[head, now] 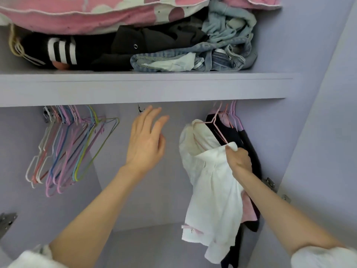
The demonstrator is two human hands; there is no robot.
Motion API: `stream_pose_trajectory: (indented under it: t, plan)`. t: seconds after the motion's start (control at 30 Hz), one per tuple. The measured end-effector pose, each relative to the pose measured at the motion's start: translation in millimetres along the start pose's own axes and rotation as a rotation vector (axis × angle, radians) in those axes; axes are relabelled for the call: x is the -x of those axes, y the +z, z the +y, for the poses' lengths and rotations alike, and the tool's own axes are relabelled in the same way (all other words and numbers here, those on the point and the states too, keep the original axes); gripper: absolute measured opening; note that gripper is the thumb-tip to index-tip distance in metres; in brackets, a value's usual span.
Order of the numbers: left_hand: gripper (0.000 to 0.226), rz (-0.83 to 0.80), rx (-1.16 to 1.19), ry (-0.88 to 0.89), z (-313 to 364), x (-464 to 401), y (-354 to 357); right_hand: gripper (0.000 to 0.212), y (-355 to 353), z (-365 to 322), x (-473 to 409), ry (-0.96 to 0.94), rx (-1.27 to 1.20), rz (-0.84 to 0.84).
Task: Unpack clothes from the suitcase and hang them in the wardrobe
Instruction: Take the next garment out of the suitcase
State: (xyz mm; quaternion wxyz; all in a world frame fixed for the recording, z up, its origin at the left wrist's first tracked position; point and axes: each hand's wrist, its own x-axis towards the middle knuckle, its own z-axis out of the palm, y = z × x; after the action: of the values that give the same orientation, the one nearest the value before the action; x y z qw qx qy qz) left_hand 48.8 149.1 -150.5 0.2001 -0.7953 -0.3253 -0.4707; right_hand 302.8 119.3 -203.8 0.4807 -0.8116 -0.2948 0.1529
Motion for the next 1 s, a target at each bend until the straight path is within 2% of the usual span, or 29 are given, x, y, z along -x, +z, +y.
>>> stream_pose_trajectory:
  t: [0.13, 0.3, 0.47, 0.6, 0.73, 0.9, 1.0]
  plan:
    - [0.062, 0.014, -0.196, 0.060, 0.1, -20.8, -4.3, 0.046, -12.2, -25.5, -14.0, 0.003, -0.106, 0.067]
    - [0.076, -0.044, -0.320, 0.037, -7.9, -24.5, 1.9, 0.050, -18.1, -46.9, -31.9, -0.046, -0.049, 0.096]
    - [0.079, -0.049, -0.320, 0.033, -9.9, -23.8, 0.4, 0.041, -4.1, -53.6, -43.8, -0.036, 0.020, 0.030]
    - [0.081, -0.068, -0.326, 0.039, -12.9, -23.2, -1.6, 0.037, 6.2, -42.9, -53.1, 0.085, -0.009, -0.054]
    - [0.086, -0.090, -0.333, 0.026, -12.3, -23.1, -2.8, 0.044, 12.0, -35.5, -58.4, 0.140, -0.093, -0.043]
    - [0.085, -0.116, -0.325, -0.025, -2.7, -18.2, -0.8, 0.048, 23.2, -21.0, -43.5, 0.072, -0.022, -0.083]
    - [0.082, -0.194, -0.290, -0.080, 4.5, -0.9, 1.2, 0.045, 16.7, -3.3, -24.4, -0.004, 0.087, -0.070]
